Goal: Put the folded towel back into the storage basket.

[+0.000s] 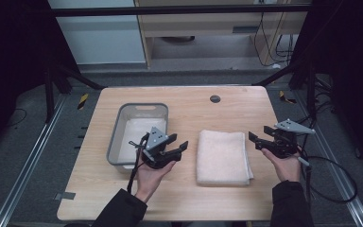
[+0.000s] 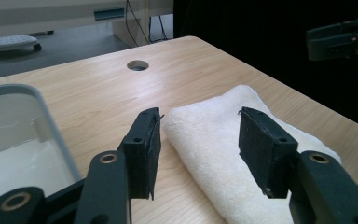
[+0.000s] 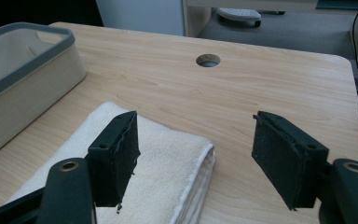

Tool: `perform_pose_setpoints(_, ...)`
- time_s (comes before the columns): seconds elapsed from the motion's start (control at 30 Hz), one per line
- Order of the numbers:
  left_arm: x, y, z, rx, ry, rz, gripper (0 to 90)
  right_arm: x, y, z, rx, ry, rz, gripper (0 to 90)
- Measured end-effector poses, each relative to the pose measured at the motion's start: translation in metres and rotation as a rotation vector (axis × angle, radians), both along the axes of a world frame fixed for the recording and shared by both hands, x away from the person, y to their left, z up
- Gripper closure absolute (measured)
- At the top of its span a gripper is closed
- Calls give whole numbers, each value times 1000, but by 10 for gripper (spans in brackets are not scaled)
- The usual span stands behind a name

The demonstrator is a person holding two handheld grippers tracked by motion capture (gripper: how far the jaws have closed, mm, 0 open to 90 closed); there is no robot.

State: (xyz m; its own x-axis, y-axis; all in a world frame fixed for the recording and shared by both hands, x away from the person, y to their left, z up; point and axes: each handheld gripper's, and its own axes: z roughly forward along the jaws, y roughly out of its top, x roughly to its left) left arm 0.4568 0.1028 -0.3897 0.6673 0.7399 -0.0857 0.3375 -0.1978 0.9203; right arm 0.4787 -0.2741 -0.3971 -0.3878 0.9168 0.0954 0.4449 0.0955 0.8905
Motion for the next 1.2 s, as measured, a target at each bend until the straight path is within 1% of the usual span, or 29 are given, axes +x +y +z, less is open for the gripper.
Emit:
perform_pose_setpoints(0.03,0,-4,-1,-1,4,-4,479,1,-1,0,-1,-1,1,316)
perform_pose_setpoints(0.07,1,-12,-4,8,9,-12,479,2,-1,-1,4,-1,-2,316)
perform_pose_setpoints(0.1,1,-12,-4,8,9,-12,479,2,-1,-1,4,-1,-2,316)
perform_pose_setpoints(0.23,1,-28,-11,24,19,-27,478,7,-1,-5,12,0,-4,320)
perform_pose_setpoints(0.27,1,-32,-13,20,24,-32,478,9,0,-6,7,9,-3,321)
perform_pose_setpoints(0.3,1,-35,-15,22,29,-35,478,11,0,-6,3,9,-5,322)
perform_pose_setpoints(0.37,0,-45,-20,44,35,-49,477,16,1,-9,5,18,-6,323)
perform_pose_setpoints(0.4,0,-45,-20,44,35,-49,477,16,1,-9,5,18,-6,323)
perform_pose_setpoints(0.5,-3,-54,-24,53,32,-52,477,21,3,-13,-10,28,-8,322)
perform_pose_setpoints(0.63,-4,-64,-29,74,39,-53,479,22,5,-15,-17,31,0,321)
perform_pose_setpoints(0.73,-6,-69,-34,84,47,-53,479,22,5,-17,-12,31,0,321)
perform_pose_setpoints(0.83,-7,-72,-40,102,51,-48,480,24,5,-21,-9,51,-7,319)
perform_pose_setpoints(1.03,-8,-72,-50,104,82,-49,474,28,7,-33,-28,92,1,323)
perform_pose_setpoints(1.13,-8,-72,-56,100,100,-44,463,29,7,-36,-32,98,1,320)
perform_pose_setpoints(1.2,-8,-74,-61,113,111,-43,450,29,7,-39,-27,107,2,315)
